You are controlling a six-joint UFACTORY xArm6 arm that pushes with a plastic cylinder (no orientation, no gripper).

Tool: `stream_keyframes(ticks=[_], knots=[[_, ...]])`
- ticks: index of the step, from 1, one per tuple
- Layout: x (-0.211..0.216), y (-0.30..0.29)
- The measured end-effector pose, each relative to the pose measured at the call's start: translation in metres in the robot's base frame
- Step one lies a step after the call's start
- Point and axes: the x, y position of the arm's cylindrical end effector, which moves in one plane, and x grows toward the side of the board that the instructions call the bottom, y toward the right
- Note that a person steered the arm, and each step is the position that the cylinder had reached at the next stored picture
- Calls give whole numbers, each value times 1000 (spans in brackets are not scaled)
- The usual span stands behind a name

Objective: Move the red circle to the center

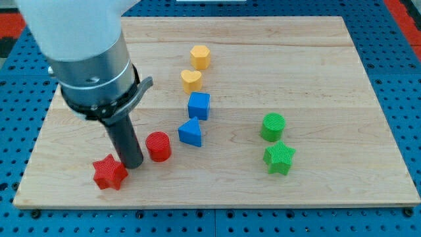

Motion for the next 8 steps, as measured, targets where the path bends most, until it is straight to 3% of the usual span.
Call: stream_keyframes(ticks=[1,2,3,4,5,7,8], knots=[[4,0],[-26,-32],[-55,-33],[-56,-9],[-15,15],[5,72],[4,26]])
